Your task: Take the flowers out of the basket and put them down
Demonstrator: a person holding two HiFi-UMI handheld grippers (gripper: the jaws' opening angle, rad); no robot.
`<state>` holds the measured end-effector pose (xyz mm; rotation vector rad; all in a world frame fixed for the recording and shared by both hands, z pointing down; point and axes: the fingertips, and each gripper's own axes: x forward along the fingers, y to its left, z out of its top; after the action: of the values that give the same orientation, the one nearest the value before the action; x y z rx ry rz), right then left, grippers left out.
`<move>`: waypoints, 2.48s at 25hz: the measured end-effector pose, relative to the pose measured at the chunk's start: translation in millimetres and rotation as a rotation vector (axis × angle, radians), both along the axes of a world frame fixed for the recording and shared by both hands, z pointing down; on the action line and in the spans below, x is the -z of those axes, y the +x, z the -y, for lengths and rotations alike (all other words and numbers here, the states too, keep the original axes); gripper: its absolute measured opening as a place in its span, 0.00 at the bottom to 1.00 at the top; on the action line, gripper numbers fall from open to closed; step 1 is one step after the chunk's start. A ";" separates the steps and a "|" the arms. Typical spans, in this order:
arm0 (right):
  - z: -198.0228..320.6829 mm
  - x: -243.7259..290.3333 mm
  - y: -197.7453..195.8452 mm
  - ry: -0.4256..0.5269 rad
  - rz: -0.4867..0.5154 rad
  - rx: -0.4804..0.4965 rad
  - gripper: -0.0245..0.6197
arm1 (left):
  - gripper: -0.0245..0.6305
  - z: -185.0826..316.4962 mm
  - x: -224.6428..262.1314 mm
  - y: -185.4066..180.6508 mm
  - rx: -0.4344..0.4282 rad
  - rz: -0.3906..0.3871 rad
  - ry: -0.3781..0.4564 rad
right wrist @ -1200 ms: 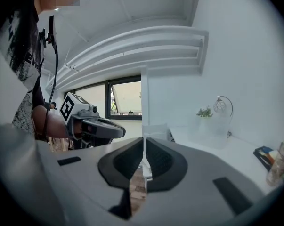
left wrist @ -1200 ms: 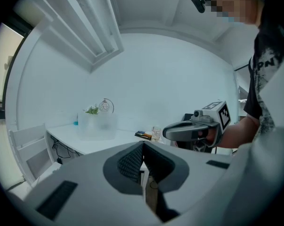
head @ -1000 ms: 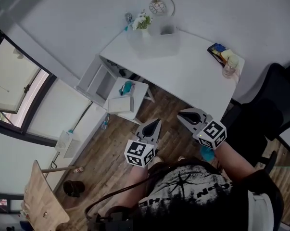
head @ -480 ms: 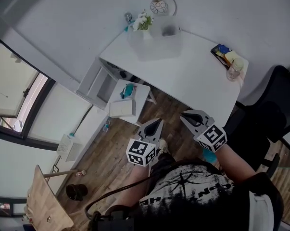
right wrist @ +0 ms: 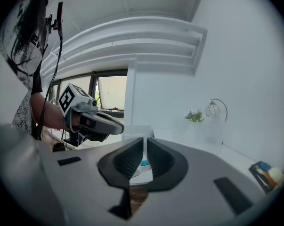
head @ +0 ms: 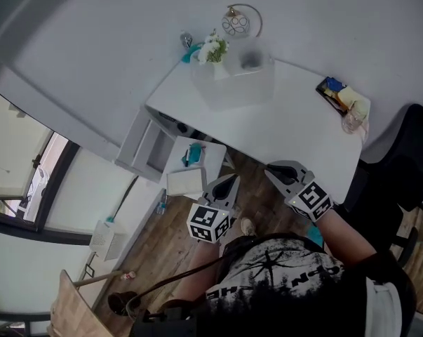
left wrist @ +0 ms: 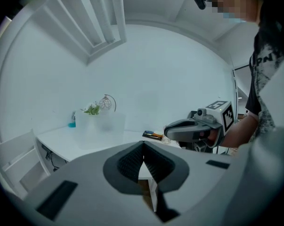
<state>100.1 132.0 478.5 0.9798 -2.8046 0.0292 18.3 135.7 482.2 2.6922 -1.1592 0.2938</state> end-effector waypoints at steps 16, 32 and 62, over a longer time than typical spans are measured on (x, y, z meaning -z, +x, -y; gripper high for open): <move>117.9 7.8 -61.4 0.025 -0.026 -0.126 0.07 | 0.05 125.0 4.4 -64.6 -0.132 0.012 0.032; 201.9 10.2 -70.6 0.019 -0.072 -0.121 0.07 | 0.05 216.4 11.4 -75.1 -0.129 -0.004 0.057; 367.3 57.2 -66.1 0.010 0.043 -0.091 0.07 | 0.05 376.0 23.9 -66.4 -0.115 0.063 0.045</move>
<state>34.0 -235.3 421.2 1.1211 -2.7993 0.0491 -48.1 -240.4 458.4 2.8128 -1.0415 0.3769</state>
